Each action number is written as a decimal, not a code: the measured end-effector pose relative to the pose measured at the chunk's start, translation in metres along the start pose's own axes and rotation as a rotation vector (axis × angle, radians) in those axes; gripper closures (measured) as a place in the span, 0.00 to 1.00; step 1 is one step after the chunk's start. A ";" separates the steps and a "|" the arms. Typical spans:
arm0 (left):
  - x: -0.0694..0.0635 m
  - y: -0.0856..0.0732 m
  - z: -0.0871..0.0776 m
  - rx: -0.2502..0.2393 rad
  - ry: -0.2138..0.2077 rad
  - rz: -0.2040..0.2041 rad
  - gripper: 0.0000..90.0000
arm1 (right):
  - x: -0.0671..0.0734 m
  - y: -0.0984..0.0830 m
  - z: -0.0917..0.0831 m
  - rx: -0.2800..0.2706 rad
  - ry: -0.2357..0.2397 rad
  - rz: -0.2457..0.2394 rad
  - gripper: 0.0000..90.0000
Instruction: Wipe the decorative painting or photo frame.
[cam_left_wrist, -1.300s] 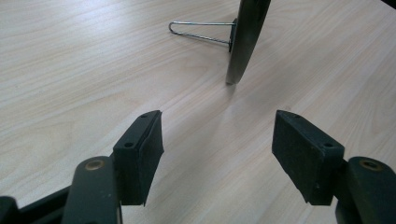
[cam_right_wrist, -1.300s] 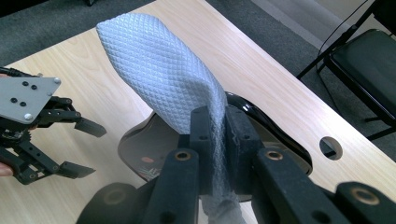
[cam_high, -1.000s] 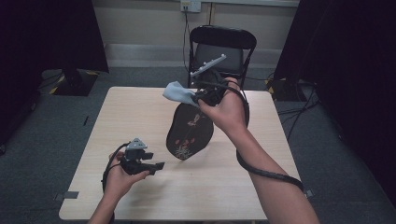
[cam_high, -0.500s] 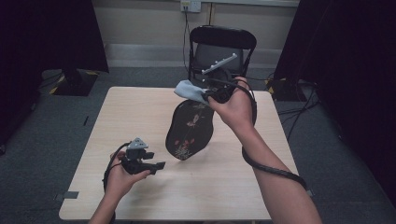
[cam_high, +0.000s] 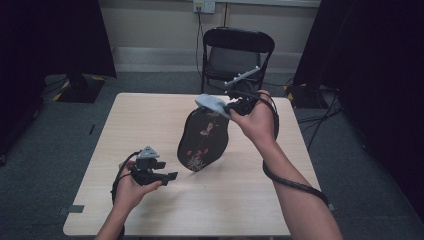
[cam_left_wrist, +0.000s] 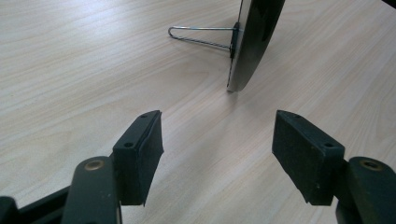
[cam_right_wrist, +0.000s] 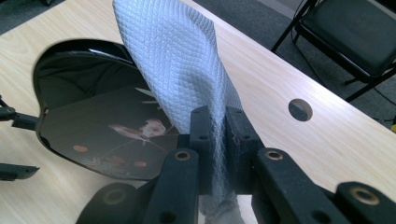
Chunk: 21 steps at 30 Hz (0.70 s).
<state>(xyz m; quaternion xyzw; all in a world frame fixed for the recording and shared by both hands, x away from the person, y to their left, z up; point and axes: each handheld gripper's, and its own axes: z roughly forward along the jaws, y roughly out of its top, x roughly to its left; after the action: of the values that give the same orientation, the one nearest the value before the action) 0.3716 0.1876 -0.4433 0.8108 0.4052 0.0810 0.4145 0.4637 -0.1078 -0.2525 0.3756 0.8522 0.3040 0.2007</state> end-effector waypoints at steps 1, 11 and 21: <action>0.000 0.000 0.000 0.000 0.000 0.003 0.37 | -0.001 -0.001 0.001 0.002 -0.001 0.004 0.92; 0.001 0.000 0.000 0.003 0.002 0.002 0.37 | -0.015 -0.015 0.012 0.022 -0.027 0.037 0.92; 0.000 0.002 0.000 0.003 0.009 0.013 0.37 | -0.030 -0.029 0.020 0.027 -0.073 0.069 0.92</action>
<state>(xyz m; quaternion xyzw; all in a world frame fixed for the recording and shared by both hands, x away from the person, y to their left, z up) 0.3722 0.1870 -0.4420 0.8138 0.4019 0.0867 0.4107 0.4791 -0.1387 -0.2834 0.4183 0.8349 0.2853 0.2159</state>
